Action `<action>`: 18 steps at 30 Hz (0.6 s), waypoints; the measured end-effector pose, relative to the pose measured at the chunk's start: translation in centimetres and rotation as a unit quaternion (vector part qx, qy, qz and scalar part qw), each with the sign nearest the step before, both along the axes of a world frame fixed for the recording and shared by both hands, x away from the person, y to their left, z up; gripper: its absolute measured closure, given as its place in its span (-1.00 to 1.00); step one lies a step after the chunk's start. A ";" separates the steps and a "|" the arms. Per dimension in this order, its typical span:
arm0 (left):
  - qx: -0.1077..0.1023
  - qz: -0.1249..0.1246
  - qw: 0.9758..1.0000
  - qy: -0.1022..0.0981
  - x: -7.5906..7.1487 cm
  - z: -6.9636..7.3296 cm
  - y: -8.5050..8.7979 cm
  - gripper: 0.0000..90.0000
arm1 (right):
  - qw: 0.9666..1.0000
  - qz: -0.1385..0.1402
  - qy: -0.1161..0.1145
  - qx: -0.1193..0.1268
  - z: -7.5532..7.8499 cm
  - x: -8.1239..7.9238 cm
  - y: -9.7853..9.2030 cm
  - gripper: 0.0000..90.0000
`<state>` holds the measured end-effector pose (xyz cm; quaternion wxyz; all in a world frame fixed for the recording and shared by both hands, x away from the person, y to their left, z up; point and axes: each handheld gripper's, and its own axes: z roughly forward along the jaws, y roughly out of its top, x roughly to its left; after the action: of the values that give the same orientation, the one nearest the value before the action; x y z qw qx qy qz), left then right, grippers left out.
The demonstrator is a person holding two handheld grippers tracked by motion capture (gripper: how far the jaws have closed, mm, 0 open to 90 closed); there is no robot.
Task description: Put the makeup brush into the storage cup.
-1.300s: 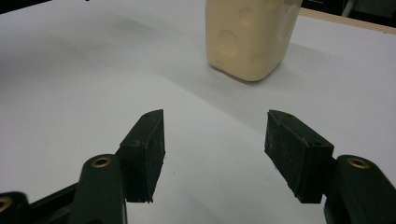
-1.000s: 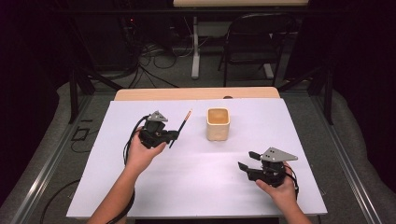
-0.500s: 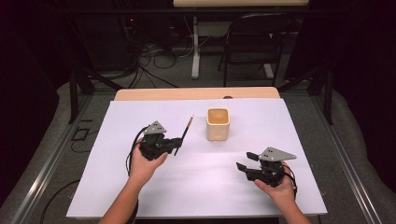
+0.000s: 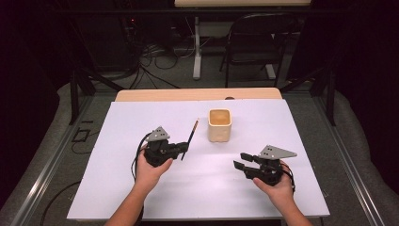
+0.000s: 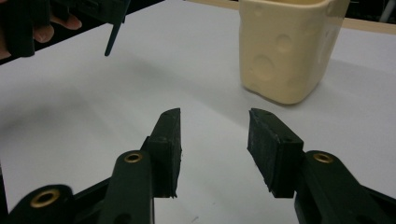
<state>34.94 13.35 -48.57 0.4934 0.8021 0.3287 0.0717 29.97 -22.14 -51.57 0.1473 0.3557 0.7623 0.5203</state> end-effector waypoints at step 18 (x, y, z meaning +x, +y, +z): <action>-0.028 -0.020 0.999 -0.003 -0.9 -0.5 -1.4 0.86 | 0.998 0.031 0.002 0.062 2.3 1.9 3.0 0.42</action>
<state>34.02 12.00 -49.09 0.5181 0.7941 0.3129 0.0552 31.86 -19.15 -49.32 0.1071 0.3413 0.7398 0.5699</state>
